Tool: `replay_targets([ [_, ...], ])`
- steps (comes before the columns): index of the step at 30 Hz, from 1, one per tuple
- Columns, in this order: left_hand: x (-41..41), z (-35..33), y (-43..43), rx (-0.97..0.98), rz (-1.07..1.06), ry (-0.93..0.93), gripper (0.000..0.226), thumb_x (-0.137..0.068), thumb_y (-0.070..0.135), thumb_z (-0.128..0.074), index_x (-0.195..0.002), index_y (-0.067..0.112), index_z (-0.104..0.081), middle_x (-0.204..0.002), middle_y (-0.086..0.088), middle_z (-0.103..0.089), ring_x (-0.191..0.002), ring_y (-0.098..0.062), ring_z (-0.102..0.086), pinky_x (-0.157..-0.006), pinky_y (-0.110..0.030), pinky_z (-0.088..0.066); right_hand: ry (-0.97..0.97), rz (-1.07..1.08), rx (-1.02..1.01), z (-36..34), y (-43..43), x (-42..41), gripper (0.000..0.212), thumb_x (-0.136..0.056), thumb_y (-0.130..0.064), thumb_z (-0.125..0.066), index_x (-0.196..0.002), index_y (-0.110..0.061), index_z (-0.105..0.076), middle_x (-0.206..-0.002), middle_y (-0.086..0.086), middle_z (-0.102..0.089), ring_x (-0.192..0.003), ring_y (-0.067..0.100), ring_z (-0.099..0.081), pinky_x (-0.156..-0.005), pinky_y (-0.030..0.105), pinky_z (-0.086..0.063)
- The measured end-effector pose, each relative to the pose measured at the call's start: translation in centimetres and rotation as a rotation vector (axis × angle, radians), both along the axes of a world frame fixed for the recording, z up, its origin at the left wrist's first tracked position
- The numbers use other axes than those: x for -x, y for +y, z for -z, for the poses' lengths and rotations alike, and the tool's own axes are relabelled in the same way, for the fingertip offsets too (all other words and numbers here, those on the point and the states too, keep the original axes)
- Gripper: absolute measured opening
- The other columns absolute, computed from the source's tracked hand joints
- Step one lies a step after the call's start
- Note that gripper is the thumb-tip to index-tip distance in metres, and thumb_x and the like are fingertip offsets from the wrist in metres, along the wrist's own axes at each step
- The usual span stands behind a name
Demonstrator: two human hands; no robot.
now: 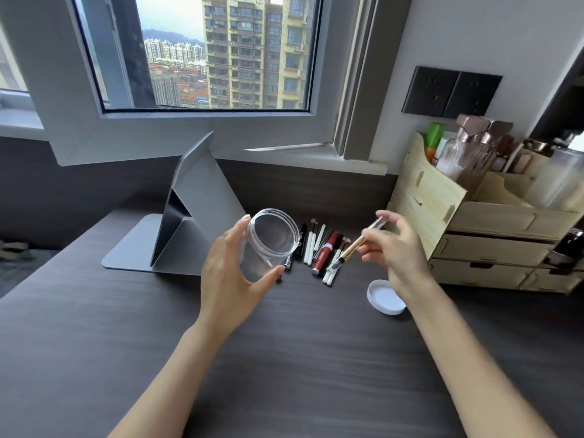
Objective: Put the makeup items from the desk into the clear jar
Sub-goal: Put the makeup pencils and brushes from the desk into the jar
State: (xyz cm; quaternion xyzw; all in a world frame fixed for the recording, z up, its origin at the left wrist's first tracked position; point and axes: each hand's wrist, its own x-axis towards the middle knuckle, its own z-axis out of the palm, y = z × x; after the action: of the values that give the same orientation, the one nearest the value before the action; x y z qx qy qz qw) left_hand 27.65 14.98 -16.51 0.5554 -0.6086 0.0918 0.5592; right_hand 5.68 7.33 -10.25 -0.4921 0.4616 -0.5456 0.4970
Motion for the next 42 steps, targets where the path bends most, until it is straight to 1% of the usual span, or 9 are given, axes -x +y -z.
replay_targets([
  [3,0.2,-0.1,0.1,0.006,0.014,-0.019,0.09,-0.061,0.028,-0.086,-0.133,0.024,-0.033,-0.125,-0.003,-0.058,-0.11,-0.013,-0.049,-0.095,-0.006,-0.028,-0.295,-0.049,0.174,-3.1,3.1,0.0,0.033,-0.086,0.008,-0.054,-0.108,-0.016,-0.047,-0.073,0.008,-0.059,-0.044,0.007,-0.061,-0.044,0.018,-0.052],
  [6,0.3,-0.1,0.2,0.024,0.029,-0.056,0.088,-0.059,0.03,-0.085,-0.131,0.021,-0.036,-0.122,0.007,-0.05,-0.109,-0.013,-0.049,-0.094,-0.017,-0.035,-0.3,-0.084,0.333,-4.2,5.5,-1.9,0.033,-0.087,0.007,-0.055,-0.105,-0.017,-0.044,-0.076,0.007,-0.06,-0.053,0.011,-0.064,-0.053,0.022,-0.055],
  [10,0.3,0.0,0.2,0.04,0.043,-0.089,0.089,-0.051,0.02,-0.091,-0.124,0.02,-0.041,-0.118,0.008,-0.05,-0.106,-0.015,-0.05,-0.091,-0.025,-0.04,0.091,-0.086,0.628,-1.8,6.8,-4.9,0.037,-0.082,0.002,-0.065,-0.106,-0.019,-0.046,-0.084,-0.007,-0.063,-0.067,0.01,-0.063,-0.064,0.027,-0.054],
  [13,0.0,-0.1,0.2,0.036,0.033,-0.084,0.083,-0.053,0.022,-0.09,-0.121,0.02,-0.043,-0.116,0.006,-0.054,-0.107,-0.014,-0.05,-0.09,-0.025,-0.04,0.493,-0.018,0.794,0.9,6.7,-5.8,0.034,-0.075,-0.012,-0.073,-0.1,-0.023,-0.053,-0.088,-0.016,-0.065,-0.066,-0.001,-0.055,-0.064,0.017,-0.047],
  [24,-1.1,0.0,-0.5,0.031,0.017,-0.256,0.073,-0.058,0.024,-0.087,-0.117,0.013,-0.046,-0.121,-0.006,-0.063,-0.112,-0.02,-0.052,-0.093,-0.041,-0.044,1.014,0.081,1.088,2.1,4.5,-4.5,0.023,-0.078,-0.041,-0.061,-0.077,-0.024,-0.077,-0.073,-0.001,-0.062,-0.073,0.021,-0.054,-0.065,0.035,-0.042],
  [29,-0.9,-0.3,-0.1,0.026,-0.009,-0.16,0.073,-0.056,0.019,-0.086,-0.117,0.016,-0.045,-0.116,-0.005,-0.064,-0.109,-0.017,-0.05,-0.092,-0.035,-0.042,0.657,0.005,0.724,2.5,1.8,-1.9,0.022,-0.089,-0.023,-0.055,-0.087,-0.014,-0.075,-0.081,0.004,-0.066,-0.083,0.018,-0.056,-0.075,0.029,-0.042],
  [33,-0.6,-0.3,0.0,0.019,0.002,-0.023,0.078,-0.055,0.022,-0.089,-0.118,0.022,-0.042,-0.113,0.008,-0.052,-0.106,-0.015,-0.05,-0.092,-0.027,-0.04,1.153,0.042,0.481,5.4,-3.3,0.0,0.02,-0.088,-0.008,-0.056,-0.1,-0.01,-0.071,-0.103,0.007,-0.07,-0.096,0.029,-0.058,-0.08,0.029,-0.04],
  [39,-0.7,-1.0,0.4,0.074,0.122,0.275,0.071,-0.059,0.041,-0.079,-0.114,0.038,-0.034,-0.116,0.014,-0.055,-0.107,-0.017,-0.057,-0.091,-0.029,-0.045,1.532,-0.309,0.749,7.1,-5.8,-0.3,0.025,-0.064,0.013,-0.061,-0.079,-0.006,-0.067,-0.078,0.013,-0.069,-0.076,0.036,-0.064,-0.063,0.039,-0.052],
  [42,-1.0,-0.9,0.3,0.084,0.123,0.319,0.07,-0.061,0.041,-0.079,-0.114,0.039,-0.034,-0.117,0.01,-0.055,-0.093,-0.03,-0.062,-0.089,-0.042,-0.048,1.61,-0.345,0.822,6.5,-5.6,-0.4,0.03,-0.069,0.014,-0.05,-0.091,-0.003,-0.063,-0.077,0.016,-0.066,-0.073,0.034,-0.062,-0.057,0.032,-0.046],
])
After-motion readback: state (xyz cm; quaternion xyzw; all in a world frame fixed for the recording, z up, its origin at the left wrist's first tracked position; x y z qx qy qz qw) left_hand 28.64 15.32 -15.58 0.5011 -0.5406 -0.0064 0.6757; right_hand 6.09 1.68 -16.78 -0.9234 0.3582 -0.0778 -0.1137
